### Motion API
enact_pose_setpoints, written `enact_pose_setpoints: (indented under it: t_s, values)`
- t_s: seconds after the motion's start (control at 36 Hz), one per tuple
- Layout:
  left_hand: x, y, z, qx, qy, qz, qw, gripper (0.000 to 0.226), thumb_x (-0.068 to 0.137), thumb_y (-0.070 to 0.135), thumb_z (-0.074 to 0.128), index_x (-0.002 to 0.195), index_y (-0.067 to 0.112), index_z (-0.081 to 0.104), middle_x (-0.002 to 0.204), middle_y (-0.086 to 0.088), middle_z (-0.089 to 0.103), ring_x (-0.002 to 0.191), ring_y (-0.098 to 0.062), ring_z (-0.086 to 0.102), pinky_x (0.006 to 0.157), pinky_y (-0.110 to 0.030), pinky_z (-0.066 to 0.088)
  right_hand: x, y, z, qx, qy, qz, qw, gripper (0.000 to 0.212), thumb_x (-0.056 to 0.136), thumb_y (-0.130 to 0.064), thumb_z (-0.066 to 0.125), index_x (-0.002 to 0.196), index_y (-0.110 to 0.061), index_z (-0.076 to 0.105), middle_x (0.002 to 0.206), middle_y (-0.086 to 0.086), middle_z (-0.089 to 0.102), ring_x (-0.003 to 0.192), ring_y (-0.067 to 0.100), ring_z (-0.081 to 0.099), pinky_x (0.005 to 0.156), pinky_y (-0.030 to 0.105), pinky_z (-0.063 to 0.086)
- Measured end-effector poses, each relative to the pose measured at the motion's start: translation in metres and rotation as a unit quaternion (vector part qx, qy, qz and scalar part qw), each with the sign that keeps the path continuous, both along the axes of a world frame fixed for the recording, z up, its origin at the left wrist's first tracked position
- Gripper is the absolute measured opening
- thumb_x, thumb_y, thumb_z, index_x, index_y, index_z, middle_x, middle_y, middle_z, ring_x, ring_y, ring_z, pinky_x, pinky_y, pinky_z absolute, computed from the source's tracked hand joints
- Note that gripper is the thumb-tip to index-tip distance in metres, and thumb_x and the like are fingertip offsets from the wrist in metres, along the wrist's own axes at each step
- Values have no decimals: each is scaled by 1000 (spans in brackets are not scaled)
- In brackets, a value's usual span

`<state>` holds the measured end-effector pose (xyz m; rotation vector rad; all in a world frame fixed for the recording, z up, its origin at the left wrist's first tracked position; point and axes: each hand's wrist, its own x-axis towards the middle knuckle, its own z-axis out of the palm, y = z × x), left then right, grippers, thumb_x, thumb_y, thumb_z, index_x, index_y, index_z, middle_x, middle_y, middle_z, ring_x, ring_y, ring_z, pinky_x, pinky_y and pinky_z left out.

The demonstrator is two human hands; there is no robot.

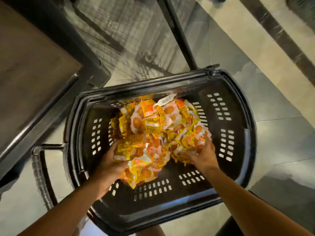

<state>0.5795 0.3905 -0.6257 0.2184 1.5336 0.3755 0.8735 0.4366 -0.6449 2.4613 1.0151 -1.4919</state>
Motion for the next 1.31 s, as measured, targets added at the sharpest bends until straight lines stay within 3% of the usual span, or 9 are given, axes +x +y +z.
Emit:
enact_pose_setpoints:
  t_s: [0.11,0.22,0.47,0.61,0.75,0.81,0.92,1.14,1.31]
  values:
    - [7,-5,-20,-10,4,16,1000,85,62,25,92,128,53,48,120,3,70,104,-19,71,74,-42,60,-12,2,-38,-17,-44,-18,999,140,67,-48,92,161,-30,-11,169,13,-9,155,40,-6,125,57,10]
    - [10,-4,-40,14,27,2,1000,89,46,32,94,121,55,52,112,12,73,97,-7,72,68,-26,59,-32,3,-71,-12,-113,-54,992,146,59,-55,93,158,-35,-12,168,13,-14,153,45,-9,120,64,14]
    - [-1,8,-25,-20,-8,-67,998,85,48,39,86,128,39,58,112,4,75,104,-17,72,88,-42,57,-8,3,-72,-4,-129,-50,990,125,62,-47,93,157,-40,10,161,11,22,143,43,34,110,58,37]
    - [-4,9,-2,-45,-11,-54,997,70,75,-3,73,135,27,55,119,-12,72,109,-35,68,90,-62,54,6,15,-32,-40,-105,0,994,68,82,-45,79,141,-25,52,135,12,61,125,35,57,106,46,47]
    - [-3,12,35,-70,12,-39,997,64,88,-2,69,138,33,51,120,-6,71,104,-31,71,87,-58,57,13,6,18,-74,-3,-75,994,29,86,-16,78,114,-10,69,107,15,73,101,37,70,90,45,57]
    - [-1,13,53,-65,15,-25,997,66,86,-3,71,139,31,51,122,-8,70,105,-35,70,90,-62,55,14,-5,42,-66,63,-151,984,29,86,1,75,113,-3,70,98,19,75,91,37,73,84,54,60]
    - [1,16,97,-40,24,7,999,66,84,-11,68,135,27,54,119,-11,71,105,-37,69,91,-64,53,4,-26,98,-47,183,-232,954,25,90,-2,70,114,-6,70,83,8,78,69,21,75,60,35,61]
    - [-19,5,218,10,-1,88,996,68,86,-19,57,141,19,51,126,-15,68,114,-40,65,100,-62,49,-26,-48,228,9,272,-270,924,39,94,-9,67,132,-19,63,118,10,75,108,32,72,94,51,57]
    - [-47,-19,325,71,-42,149,985,62,79,-18,61,133,12,58,121,-19,70,106,-42,68,86,-51,57,-37,-57,336,53,306,-265,913,47,90,-12,68,137,-14,61,123,12,73,111,32,71,96,50,55]
